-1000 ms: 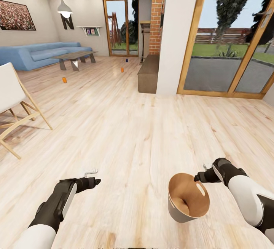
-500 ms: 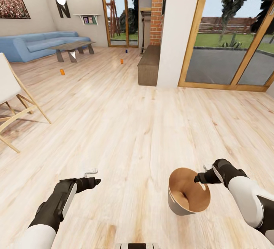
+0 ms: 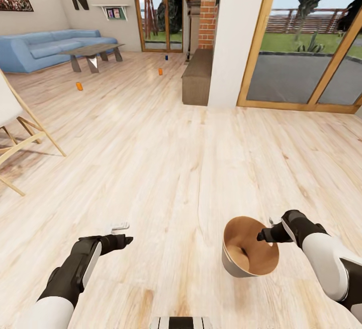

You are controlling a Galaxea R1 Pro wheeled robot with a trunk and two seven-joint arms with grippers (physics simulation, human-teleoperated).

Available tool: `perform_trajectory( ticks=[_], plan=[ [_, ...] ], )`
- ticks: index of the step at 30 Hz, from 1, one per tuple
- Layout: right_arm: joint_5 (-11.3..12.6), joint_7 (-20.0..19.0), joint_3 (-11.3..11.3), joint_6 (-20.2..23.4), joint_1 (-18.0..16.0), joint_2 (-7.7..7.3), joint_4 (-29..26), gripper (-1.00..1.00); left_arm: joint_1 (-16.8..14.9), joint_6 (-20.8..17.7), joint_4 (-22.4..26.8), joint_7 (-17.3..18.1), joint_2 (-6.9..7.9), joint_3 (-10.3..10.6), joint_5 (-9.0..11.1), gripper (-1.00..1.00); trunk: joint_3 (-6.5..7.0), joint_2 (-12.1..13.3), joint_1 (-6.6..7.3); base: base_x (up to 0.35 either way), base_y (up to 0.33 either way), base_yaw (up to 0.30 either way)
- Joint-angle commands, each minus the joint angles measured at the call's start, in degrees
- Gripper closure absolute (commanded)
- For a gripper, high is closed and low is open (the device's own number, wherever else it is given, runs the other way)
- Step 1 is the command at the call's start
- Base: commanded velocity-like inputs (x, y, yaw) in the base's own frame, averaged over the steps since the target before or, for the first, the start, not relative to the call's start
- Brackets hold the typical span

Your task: Put the three can of soda from the living room inside the tash can in the kitchen.

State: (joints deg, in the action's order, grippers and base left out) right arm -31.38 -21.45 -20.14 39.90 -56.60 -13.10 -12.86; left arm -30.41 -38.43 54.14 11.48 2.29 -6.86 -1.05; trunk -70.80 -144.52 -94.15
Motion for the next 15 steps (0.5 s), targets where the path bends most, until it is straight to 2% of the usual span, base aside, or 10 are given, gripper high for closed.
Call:
perform_trajectory(
  ticks=[1,11,15],
  plan=[
    [0.0,0.0,0.0,0.0,0.0,-0.02,0.0,-1.00,0.0,0.0,0.0,0.0,0.00,0.0,0.0,-1.00,0.00,0.0,0.00,0.000,0.000,0.000],
    [0.0,0.0,0.0,-0.1,0.0,-0.01,0.1,-1.00,0.0,0.0,0.0,0.0,0.00,0.0,0.0,-1.00,0.00,0.0,0.00,0.000,0.000,0.000],
    [0.0,0.0,0.0,-0.1,0.0,0.00,0.0,-1.00,0.0,0.0,0.0,-0.1,0.00,0.0,0.0,-1.00,-0.89,-0.1,-0.10,0.000,0.000,0.000]
  ],
)
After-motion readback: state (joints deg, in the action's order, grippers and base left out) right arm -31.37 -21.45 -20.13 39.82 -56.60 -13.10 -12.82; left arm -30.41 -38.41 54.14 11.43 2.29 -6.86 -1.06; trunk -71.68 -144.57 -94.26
